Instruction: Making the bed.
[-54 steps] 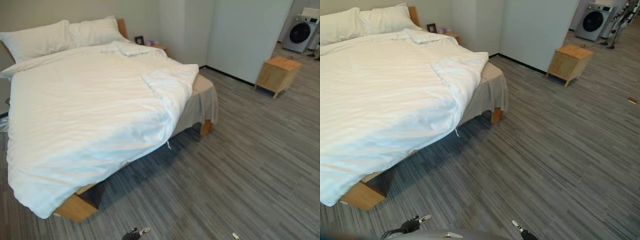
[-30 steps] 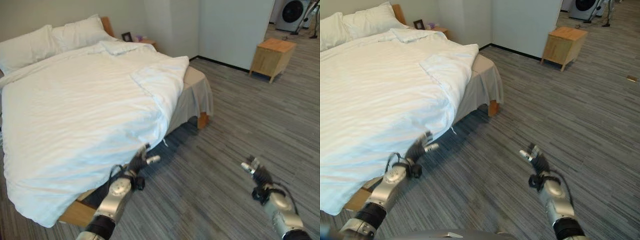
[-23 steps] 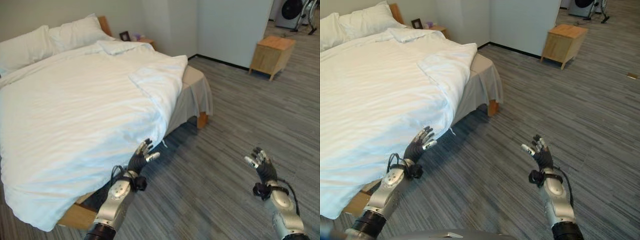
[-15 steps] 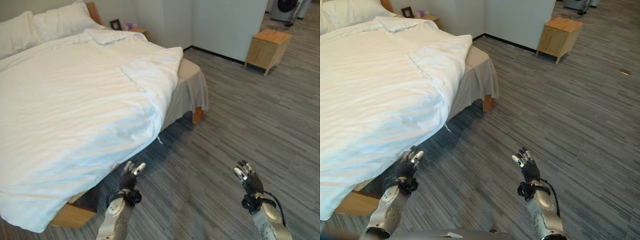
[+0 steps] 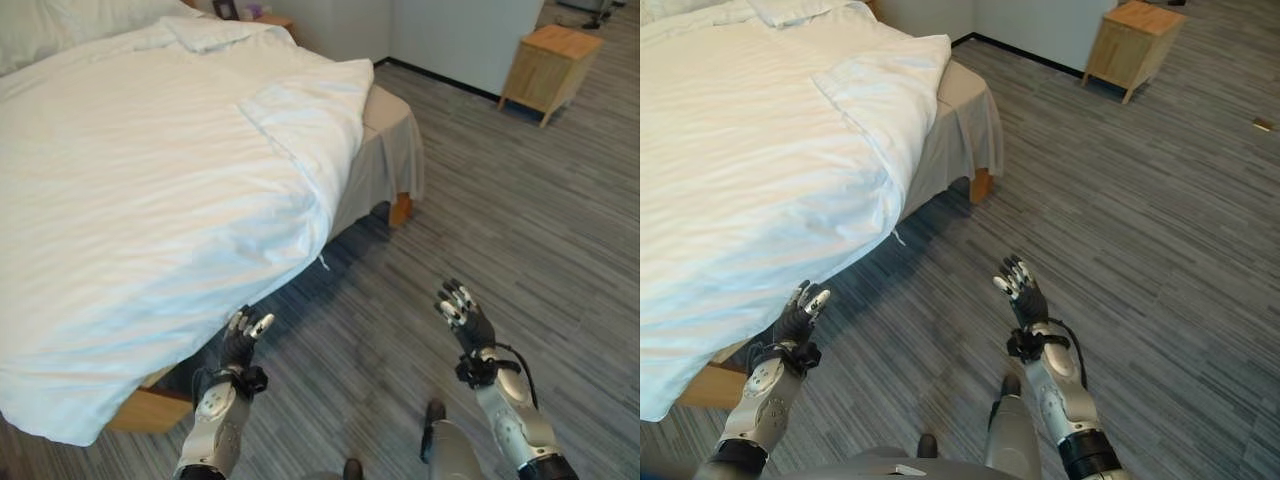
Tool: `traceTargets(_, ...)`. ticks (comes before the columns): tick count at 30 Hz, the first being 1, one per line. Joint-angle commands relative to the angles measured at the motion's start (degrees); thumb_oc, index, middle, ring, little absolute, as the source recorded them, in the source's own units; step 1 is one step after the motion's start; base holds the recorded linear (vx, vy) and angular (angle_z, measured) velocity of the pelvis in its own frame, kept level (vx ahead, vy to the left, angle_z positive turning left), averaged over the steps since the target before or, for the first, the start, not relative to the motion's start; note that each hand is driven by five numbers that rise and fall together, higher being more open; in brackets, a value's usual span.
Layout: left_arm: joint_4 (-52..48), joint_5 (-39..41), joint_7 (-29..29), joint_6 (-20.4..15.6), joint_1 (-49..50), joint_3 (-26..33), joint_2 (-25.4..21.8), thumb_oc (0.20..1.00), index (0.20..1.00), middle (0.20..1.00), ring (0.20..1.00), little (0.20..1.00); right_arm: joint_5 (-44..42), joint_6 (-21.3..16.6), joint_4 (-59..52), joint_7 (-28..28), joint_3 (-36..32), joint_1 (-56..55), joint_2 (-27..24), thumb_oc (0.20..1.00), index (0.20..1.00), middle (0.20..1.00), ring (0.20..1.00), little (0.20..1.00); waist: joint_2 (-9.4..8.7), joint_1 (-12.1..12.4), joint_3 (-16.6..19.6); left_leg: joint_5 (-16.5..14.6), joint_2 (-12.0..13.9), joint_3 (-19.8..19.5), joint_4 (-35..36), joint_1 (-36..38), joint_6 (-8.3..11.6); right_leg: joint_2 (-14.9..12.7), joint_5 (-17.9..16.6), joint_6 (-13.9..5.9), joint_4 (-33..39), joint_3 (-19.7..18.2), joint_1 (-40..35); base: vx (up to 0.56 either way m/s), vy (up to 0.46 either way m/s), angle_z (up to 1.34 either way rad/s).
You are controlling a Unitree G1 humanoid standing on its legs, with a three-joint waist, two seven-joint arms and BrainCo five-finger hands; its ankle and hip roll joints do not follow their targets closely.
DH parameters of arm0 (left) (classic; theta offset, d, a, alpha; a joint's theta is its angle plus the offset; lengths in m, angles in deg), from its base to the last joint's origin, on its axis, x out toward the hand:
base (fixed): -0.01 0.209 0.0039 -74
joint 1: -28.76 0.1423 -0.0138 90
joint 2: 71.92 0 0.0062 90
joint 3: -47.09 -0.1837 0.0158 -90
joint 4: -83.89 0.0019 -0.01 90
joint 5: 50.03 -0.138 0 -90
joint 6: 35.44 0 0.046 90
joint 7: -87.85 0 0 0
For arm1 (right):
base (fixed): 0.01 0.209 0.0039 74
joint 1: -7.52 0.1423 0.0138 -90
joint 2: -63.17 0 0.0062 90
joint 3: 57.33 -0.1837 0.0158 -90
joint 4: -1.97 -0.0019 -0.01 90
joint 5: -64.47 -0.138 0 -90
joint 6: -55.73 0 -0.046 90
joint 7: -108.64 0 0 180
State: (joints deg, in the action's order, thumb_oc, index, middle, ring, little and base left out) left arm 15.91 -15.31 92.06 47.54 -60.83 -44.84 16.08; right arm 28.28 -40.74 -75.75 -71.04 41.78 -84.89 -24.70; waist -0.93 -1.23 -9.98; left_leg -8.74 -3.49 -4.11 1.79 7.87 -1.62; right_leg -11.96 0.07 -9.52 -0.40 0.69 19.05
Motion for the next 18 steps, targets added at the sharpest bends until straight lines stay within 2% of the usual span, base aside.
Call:
traceTargets(1,-4.16,-4.78,-1.25,-2.91,-2.52,-1.04,-2.11,1.0,1.0,1.0,1.0,1.0,-1.15,-3.01,-3.6,-0.47,-3.12,0.15,-1.84,1.0,1.0,1.0,1.0,1.0,-0.37,-0.86,2.03,3.84,8.77,-2.72,3.18,9.12,4.94,2.14,-11.7,-3.11,0.25,2.18,-5.51,0.44,-0.307,0.67)
traceTargets(3,-4.19,-4.62,-1.02,-3.34,-2.82,-1.31,-1.38,1.0,1.0,1.0,1.0,1.0,-0.92,-3.19,-1.93,-0.68,-2.95,0.76,-2.47,1.0,1.0,1.0,1.0,1.0,0.1,-1.54,3.01,6.53,11.52,-3.42,-1.27,8.98,6.31,3.71,-9.62,-1.18,-2.68,2.44,-5.93,0.48,-0.332,0.71)
traceTargets(4,-3.79,-4.17,-0.58,-3.35,-3.19,-1.34,-0.8,1.0,1.0,1.0,1.0,1.0,-1.04,-3.34,-1.73,-0.52,-2.85,1.24,-3.16,1.0,1.0,1.0,1.0,1.0,0.48,-1.68,3.06,10.84,12.52,-3.78,-7.53,7.28,7.22,4.58,-8.1,0.35,-3.91,2.57,-6.83,0.4,-0.287,0.79)
traceTargets(5,-3.83,-3.41,-0.79,-3.21,-3.09,-1.19,-0.57,1.0,1.0,1.0,1.0,1.0,-1.93,-3.24,-1.83,-0.44,-2.61,1.62,-3.69,1.0,1.0,1.0,1.0,1.0,0.07,-1.56,3.1,15.46,12.51,-3.66,-14.62,4.46,7.52,5.35,-7.02,1.72,-3.96,3.11,-8.83,0.41,-0.376,0.67)
traceTargets(6,-4.07,-3.33,-0.83,-3.05,-2.83,-1.14,-0.17,1.0,1.0,1.0,1.0,1.0,-2.26,-3.32,-1.18,-0.63,-2.41,2.14,-3.91,1.0,1.0,1.0,1.0,1.0,-1.19,-1.06,2.69,18.81,12.14,-2.23,-24.23,0.41,7.41,5.19,-6.48,3.15,-3.2,4.53,-11.3,0.4,-0.467,0.38)
traceTargets(7,-4.26,-3.01,-0.95,-2.76,-2.78,-0.85,-0.29,1.0,1.0,1.0,1.0,1.0,-2.14,-3.44,-1.32,-0.41,-2.34,2.56,-4.32,1.0,1.0,1.0,1.0,1.0,-2.72,-0.88,2.27,21.24,13.11,1.34,-33.04,-3.28,7.4,4.71,-6.44,4.47,-2.55,5.88,-13.07,0.41,-0.526,-0.09)
traceTargets(8,-4.95,-1.77,-1.49,-2.52,-2.15,-0.05,-0.47,1.0,1.0,1.0,1.0,1.0,-1.7,-2.93,-1.39,-0.38,-2.42,2.9,-4.94,1.0,1.0,1.0,1.0,1.0,-4.07,1.54,1.02,21.47,12.57,2.94,-38.66,-6.56,6.62,5.35,-5.19,5.82,-2.05,6.42,-15.79,0.57,-0.621,-0.24)
traceTargets(9,-6.04,0.48,-1.9,-2.43,-1.48,0.44,-0.47,1.0,1.0,1.0,1.0,1.0,-1.27,-2.56,-0.25,0.0,-2.44,4.05,-6.16,1.0,1.0,1.0,1.0,1.0,-5.56,4.38,0.26,20.76,11.26,6.29,-42.81,-12.43,6.81,5.63,-3.52,6.43,-0.18,6.93,-19.84,0.44,-0.422,-0.33)
traceTargets(10,-6.06,0.51,-1.9,-2.41,-1.48,0.42,-0.44,1.0,1.0,1.0,1.0,1.0,-1.28,-2.58,-0.2,-0.01,-2.47,4.08,-6.19,1.0,1.0,1.0,1.0,1.0,-5.07,4.55,0.02,20.2,11.77,6.24,-43.51,-12.4,6.86,6.12,-3.55,6.46,-0.06,6.89,-20.16,0.41,-0.309,-0.26)
traceTargets(11,-6.28,1.33,-1.7,-2.3,-1.21,0.77,-0.2,1.0,1.0,1.0,1.0,1.0,-1.05,-2.26,0.36,0.66,-2.36,4.66,-6.22,1.0,1.0,1.0,1.0,1.0,-5.19,6.08,-0.25,20.15,11.42,6.98,-45.34,-15.21,6.88,6.4,-2.9,6.77,0.76,6.75,-22.04,0.28,-0.125,-0.5)
traceTargets(13,-6.32,2.78,-2.95,-2.04,-0.4,1.0,0.28,1.0,1.0,1.0,1.0,1.0,-3.81,-2.44,0.62,1.25,-3.18,5.45,-5.98,1.0,1.0,1.0,1.0,1.0,-4.36,8.45,-0.36,18.87,10.36,9.68,-37.5,-20.94,7.04,7.35,-1.64,6.54,2.8,6.97,-26.46,0.47,-0.141,-0.39)
traceTargets(14,-6.28,2.61,-3.47,-2.02,0.37,0.94,0.32,1.0,1.0,1.0,1.0,1.0,-3.72,-2.5,0.33,0.91,-3.34,5.13,-5.86,1.0,1.0,1.0,1.0,1.0,-4.13,8.98,0.05,19.76,9.67,10.18,-33.07,-21.58,7.23,7.36,-1.2,6.33,3.59,6.98,-27.6,0.69,-0.047,0.0)
traceTargets(15,-5.58,1.3,-3.89,-2.31,1.43,0.87,0.34,1.0,1.0,1.0,1.0,1.0,-1.93,-2.84,-0.7,0.83,-3.91,4.45,-6.1,1.0,1.0,1.0,1.0,1.0,-2.56,10.14,1.35,20.72,6.95,10.39,-18.9,-21.35,6.34,8.29,0.39,5.67,4.7,7.3,-29.95,0.69,-0.002,0.07)
traceTargets(16,-5.28,0.66,-3.86,-2.35,1.55,0.64,0.54,1.0,1.0,1.0,1.0,1.0,-1.27,-3.01,-0.37,0.66,-3.73,4.51,-6.06,1.0,1.0,1.0,1.0,1.0,-1.66,10.43,2.19,20.86,4.88,10.92,-10.59,-20.57,5.98,9.0,1.49,5.29,4.78,8.08,-30.83,0.75,-0.019,0.04)
traceTargets(17,-5.27,0.49,-3.47,-2.33,1.88,0.88,0.8,1.0,1.0,1.0,1.0,1.0,-1.0,-3.09,0.16,0.81,-3.26,5.41,-5.58,1.0,1.0,1.0,1.0,1.0,-1.1,11.42,3.35,20.44,3.24,11.91,-6.63,-20.75,5.41,9.89,2.53,5.15,4.43,8.82,-32.22,0.53,-0.045,0.13)
traceTargets(18,-5.66,0.31,-3.39,-2.17,2.04,0.79,0.93,1.0,1.0,1.0,1.0,1.0,-1.09,-2.98,0.84,0.95,-3.08,6.46,-5.24,1.0,1.0,1.0,1.0,1.0,-1.31,11.59,3.83,20.56,2.68,14.34,-6.45,-20.25,5.02,9.87,3.26,5.09,4.0,9.38,-33.58,0.6,-0.006,0.26)
